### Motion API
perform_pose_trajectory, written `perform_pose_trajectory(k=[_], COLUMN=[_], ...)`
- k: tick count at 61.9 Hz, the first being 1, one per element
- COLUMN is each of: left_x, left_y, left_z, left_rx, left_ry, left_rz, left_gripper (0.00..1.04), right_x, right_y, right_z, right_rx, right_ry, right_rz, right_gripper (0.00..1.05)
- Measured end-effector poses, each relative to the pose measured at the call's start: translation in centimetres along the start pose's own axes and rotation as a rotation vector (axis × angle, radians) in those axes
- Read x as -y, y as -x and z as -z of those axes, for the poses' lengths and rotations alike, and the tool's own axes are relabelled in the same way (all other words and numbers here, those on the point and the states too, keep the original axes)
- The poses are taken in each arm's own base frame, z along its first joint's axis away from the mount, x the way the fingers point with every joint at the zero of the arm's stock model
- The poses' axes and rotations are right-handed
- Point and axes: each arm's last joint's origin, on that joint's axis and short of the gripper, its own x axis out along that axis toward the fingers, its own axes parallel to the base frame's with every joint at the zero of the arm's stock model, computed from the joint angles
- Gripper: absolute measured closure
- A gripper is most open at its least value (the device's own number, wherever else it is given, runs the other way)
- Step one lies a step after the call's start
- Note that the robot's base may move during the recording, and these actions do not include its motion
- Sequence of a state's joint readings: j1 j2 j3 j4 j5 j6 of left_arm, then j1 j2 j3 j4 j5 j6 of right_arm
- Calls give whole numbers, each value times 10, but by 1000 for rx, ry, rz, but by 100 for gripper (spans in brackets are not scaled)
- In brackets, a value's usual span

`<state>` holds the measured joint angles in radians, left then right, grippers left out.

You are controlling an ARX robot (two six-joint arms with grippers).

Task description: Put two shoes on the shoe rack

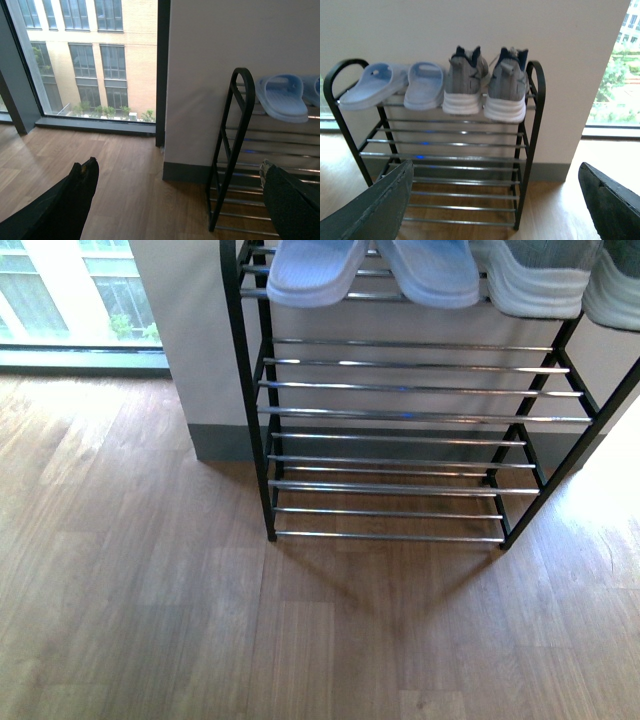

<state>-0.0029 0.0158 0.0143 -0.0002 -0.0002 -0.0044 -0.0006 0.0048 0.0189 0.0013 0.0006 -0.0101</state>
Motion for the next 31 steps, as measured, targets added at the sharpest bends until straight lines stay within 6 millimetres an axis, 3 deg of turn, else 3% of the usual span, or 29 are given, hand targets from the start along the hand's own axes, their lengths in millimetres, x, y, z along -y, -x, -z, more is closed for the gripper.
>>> perform_pose_trajectory(k=[31], left_x=[0], left_y=[0], left_z=[0], left_rx=[0], left_ry=[0], left_rz=[0], left_gripper=[9], right_x=[0], right_y=[0], right_z=[0], right_rx=[0], right_ry=[-2], right_rz=[0], right_gripper=[9])
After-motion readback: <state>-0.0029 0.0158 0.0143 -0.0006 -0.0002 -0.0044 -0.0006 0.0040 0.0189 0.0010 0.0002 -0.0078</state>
